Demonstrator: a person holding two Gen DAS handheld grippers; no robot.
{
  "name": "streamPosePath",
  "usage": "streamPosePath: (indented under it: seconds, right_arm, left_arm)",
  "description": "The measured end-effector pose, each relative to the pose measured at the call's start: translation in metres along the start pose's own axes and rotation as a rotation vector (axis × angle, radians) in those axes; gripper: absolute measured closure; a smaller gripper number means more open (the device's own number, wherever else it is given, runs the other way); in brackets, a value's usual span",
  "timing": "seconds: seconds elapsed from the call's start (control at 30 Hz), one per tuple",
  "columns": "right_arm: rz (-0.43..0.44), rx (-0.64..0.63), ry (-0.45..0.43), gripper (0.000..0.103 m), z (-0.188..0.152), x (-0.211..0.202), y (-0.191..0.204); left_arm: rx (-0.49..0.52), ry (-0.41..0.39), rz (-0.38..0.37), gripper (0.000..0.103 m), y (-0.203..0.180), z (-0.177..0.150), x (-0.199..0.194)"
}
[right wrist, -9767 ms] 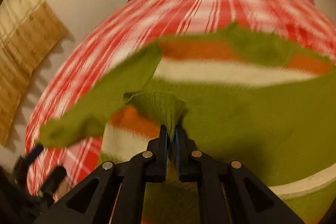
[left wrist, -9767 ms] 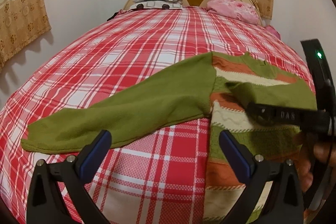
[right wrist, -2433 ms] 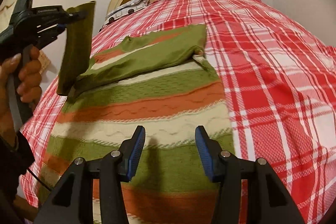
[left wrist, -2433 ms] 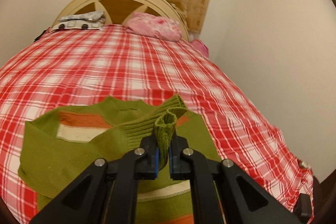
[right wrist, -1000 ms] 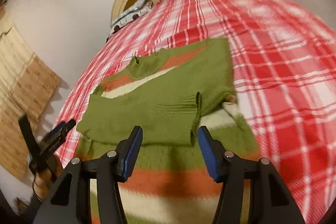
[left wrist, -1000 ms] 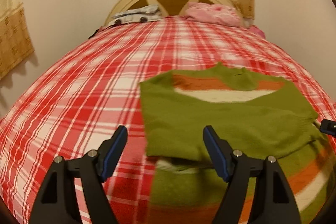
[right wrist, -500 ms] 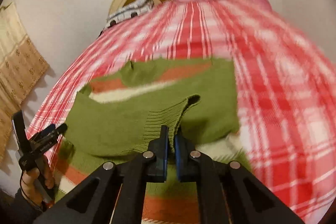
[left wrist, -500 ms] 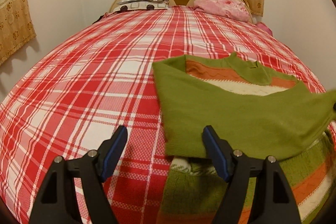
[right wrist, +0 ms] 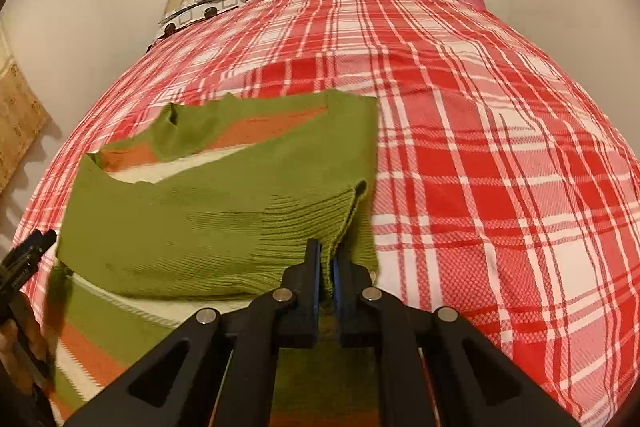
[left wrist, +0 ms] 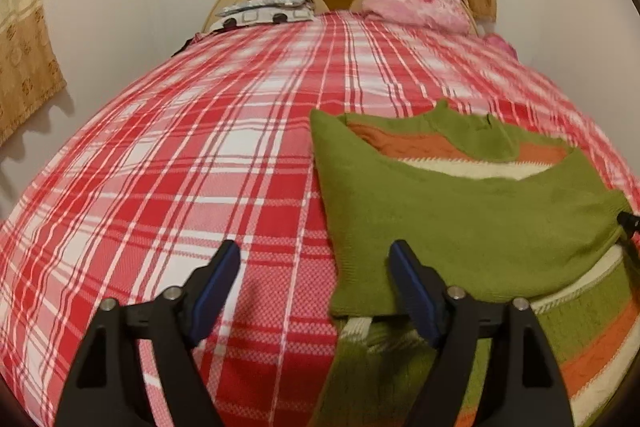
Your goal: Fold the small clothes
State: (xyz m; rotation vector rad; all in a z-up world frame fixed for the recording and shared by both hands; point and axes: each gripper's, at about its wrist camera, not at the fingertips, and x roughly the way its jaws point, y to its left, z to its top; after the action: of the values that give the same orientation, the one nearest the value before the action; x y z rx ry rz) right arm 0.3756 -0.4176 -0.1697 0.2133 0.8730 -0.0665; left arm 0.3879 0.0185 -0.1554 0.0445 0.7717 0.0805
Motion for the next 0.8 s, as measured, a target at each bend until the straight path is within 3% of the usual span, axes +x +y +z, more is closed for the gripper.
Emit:
streamPosePath:
  seconds: [0.17,0.27,0.33,0.4,0.43,0.47,0.57,0.73,0.8]
  right_arm:
    - [0.000,-0.001,-0.001,0.094,0.002,-0.006,0.001]
    - [-0.056,-0.023,-0.067,0.092,0.007,-0.026,0.011]
    - [-0.037,-0.047,-0.100,0.090,0.010,-0.036,0.023]
    - [-0.022,-0.079,-0.110,0.077,0.011,-0.040,0.036]
    - [0.003,-0.096,-0.109,0.055,0.011,-0.040,0.045]
    - [0.036,-0.105,-0.104,0.040,0.011,-0.038,0.050]
    - [0.130,-0.110,-0.068,0.040,0.010,-0.023,0.063]
    - [0.109,-0.072,0.050,0.040,0.000,0.016,0.054]
    - [0.111,-0.078,0.042,0.041,-0.004,0.019,0.045]
  left_arm:
    - [0.009,0.012,0.004,0.022,-0.004,-0.005,0.005]
    - [0.002,0.032,0.009,0.022,-0.003,-0.007,0.010]
    - [-0.007,0.049,0.010,0.021,-0.002,-0.006,0.013]
    - [-0.010,0.048,0.013,0.021,-0.003,-0.007,0.013]
    - [-0.009,0.047,0.015,0.021,-0.003,-0.008,0.013]
    - [-0.009,0.047,0.019,0.021,-0.004,-0.008,0.014]
    - [-0.003,0.039,0.027,0.021,-0.005,-0.010,0.012]
    - [-0.018,0.053,0.021,0.013,-0.003,-0.011,0.014]
    - [-0.029,0.064,0.012,0.012,-0.001,-0.012,0.016]
